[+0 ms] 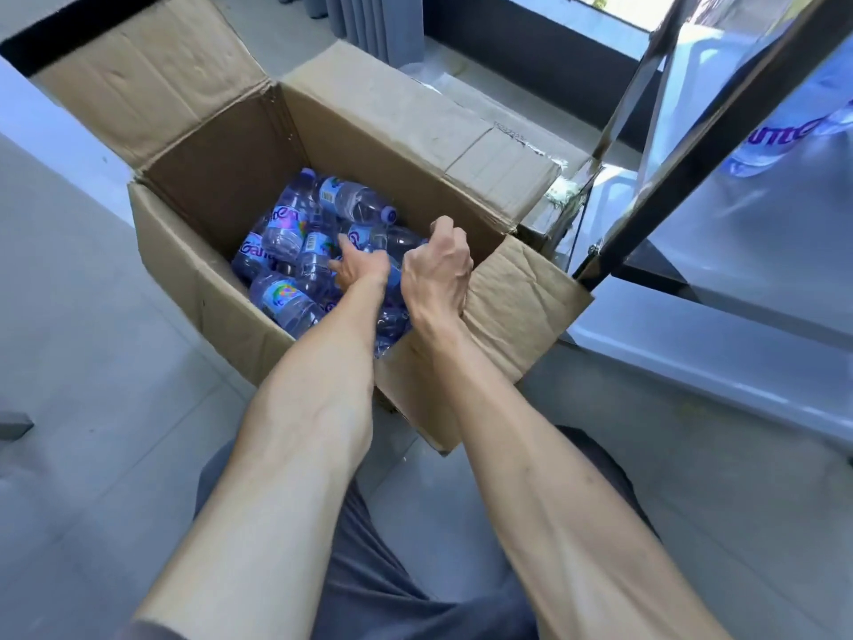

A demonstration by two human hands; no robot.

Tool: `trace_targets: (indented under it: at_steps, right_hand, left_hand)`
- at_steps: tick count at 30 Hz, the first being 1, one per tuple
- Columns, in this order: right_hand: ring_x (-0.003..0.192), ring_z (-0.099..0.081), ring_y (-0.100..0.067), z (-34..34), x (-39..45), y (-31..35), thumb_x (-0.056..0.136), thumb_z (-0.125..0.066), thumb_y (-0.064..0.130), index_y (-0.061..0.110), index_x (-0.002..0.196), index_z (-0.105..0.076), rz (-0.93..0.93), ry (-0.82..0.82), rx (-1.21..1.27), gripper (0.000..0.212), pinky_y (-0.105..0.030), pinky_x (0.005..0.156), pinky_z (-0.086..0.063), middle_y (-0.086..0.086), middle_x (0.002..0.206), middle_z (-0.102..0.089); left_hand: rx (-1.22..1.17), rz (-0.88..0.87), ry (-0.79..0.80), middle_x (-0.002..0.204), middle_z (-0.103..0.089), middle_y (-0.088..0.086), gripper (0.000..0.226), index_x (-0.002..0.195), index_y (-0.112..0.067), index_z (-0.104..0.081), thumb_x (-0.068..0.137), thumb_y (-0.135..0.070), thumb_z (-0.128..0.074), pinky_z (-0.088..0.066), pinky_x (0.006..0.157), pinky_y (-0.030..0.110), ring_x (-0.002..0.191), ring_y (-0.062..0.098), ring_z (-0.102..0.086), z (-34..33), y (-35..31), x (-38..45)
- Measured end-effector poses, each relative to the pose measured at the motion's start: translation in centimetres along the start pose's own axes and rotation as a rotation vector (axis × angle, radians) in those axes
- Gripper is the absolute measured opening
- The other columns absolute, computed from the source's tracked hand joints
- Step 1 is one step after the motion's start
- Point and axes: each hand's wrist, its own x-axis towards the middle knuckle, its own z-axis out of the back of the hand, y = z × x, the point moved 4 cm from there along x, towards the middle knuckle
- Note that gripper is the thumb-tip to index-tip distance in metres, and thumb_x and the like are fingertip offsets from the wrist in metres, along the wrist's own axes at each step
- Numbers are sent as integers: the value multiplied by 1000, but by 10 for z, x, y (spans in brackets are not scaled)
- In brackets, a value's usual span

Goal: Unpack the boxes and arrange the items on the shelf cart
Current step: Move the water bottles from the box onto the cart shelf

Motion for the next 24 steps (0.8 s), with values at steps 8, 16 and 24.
trace_targets:
  at_steps: [8, 16, 24]
  right_hand:
    - [80, -57, -42, 6, -1, -4, 75, -46, -6, 1, 90, -62, -1, -104, 95, 23, -39, 66, -38, -19, 91, -62]
    - [98, -58, -32, 28, -3, -2, 83, -47, 1, 6, 106, -65, -156, 123, 193, 30, -25, 71, -30, -14, 109, -63]
    - [98, -58, -23, 77, -29, -21, 93, -53, 23, 10, 123, -56, -328, 292, 611, 32, -31, 87, -43, 0, 96, -63]
  left_hand:
    - [-170, 138, -118, 125, -59, 14, 65, 126, -12, -49, 72, -35, -79, -51, 92, 37, 112, 34, -60, 8, 19, -5]
    - [-321, 253, -251, 123, -53, 10, 58, 111, -24, -61, 59, -42, -79, -51, 93, 41, 105, 32, -59, 30, 25, -70]
    - [-867, 153, -514, 109, -64, 2, 40, 92, -30, -58, 61, -46, -78, -54, 72, 35, 81, 22, -64, 68, -5, -176]
